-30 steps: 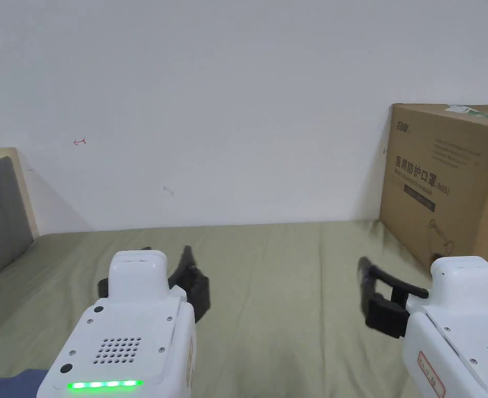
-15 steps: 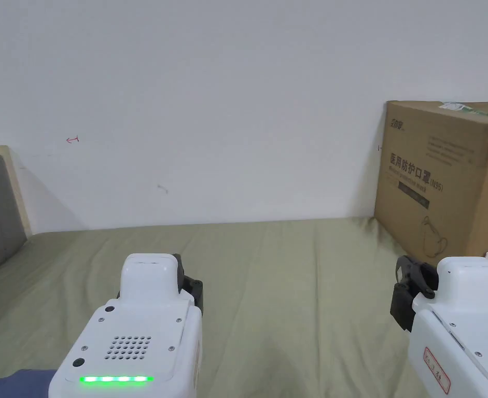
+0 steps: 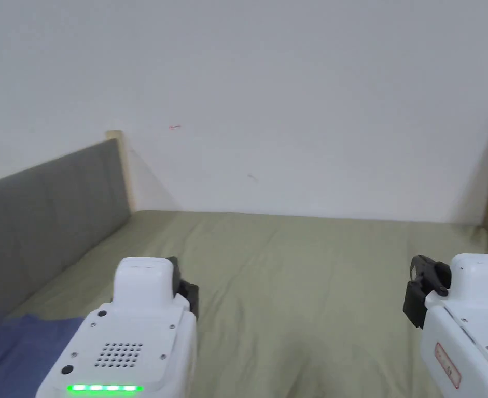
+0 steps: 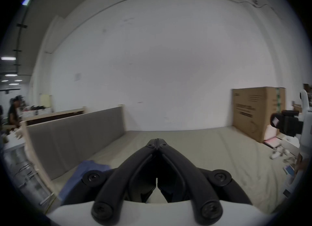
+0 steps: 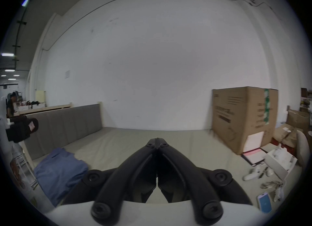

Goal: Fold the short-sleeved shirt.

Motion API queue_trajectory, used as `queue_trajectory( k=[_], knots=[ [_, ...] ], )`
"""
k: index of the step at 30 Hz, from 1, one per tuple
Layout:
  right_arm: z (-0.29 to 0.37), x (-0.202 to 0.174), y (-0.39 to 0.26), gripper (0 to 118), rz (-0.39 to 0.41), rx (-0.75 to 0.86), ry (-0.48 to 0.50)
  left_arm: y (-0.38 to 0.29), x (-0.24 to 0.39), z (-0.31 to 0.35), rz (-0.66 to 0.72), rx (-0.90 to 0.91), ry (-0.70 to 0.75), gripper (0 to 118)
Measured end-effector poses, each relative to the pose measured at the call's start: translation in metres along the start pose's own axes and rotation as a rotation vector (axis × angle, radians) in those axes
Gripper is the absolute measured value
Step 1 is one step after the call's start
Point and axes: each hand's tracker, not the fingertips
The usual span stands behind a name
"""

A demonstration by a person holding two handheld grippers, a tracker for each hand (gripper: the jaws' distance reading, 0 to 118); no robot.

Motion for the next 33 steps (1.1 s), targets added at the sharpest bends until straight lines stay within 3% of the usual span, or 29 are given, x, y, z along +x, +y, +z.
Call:
queue_trajectory(
  k=[3, 8, 11, 16, 19, 22, 23, 24, 25, 26, 33],
  knots=[
    [-0.009, -0.039, 0.002, 0, -0.024, 0.004, 0.128, -0.001, -0.046, 0.016, 0.003, 0.013, 0.197, 0],
    [-0.015, -0.070, 0.006, 0, -0.016, 0.009, 0.286, 0.000, -0.095, 0.037, 0.027, -0.001, 0.232, 0],
    [-0.015, -0.078, 0.010, 0, 0.019, -0.013, 0.313, 0.011, -0.121, 0.031, 0.005, -0.029, 0.265, 0],
    [-0.010, -0.070, 0.010, 0, 0.030, -0.053, 0.330, 0.004, -0.191, -0.058, 0.086, -0.545, 0.100, 0],
    [-0.009, -0.059, 0.005, 0, 0.038, -0.109, 0.316, -0.045, -0.229, -0.132, 0.242, -0.948, -0.004, 0],
    [-0.011, -0.049, -0.002, 0, 0.049, -0.165, 0.296, -0.103, -0.254, -0.181, 0.327, -1.141, 0.010, 1],
    [-0.012, -0.045, -0.005, 0, 0.055, -0.183, 0.285, -0.123, -0.258, -0.194, 0.332, -1.179, 0.030, 25],
    [-0.013, -0.042, -0.007, 0, 0.062, -0.198, 0.276, -0.136, -0.262, -0.205, 0.327, -1.203, 0.066, 70],
    [-0.015, -0.039, -0.010, 0, 0.068, -0.212, 0.266, -0.154, -0.265, -0.216, 0.336, -1.231, 0.113, 105],
    [-0.017, -0.036, -0.013, 0, 0.074, -0.227, 0.260, -0.165, -0.267, -0.222, 0.361, -1.207, 0.125, 111],
    [-0.029, -0.016, -0.030, 0, 0.042, -0.321, 0.206, -0.235, -0.261, -0.266, 0.377, -1.191, 0.160, 109]
  ],
)
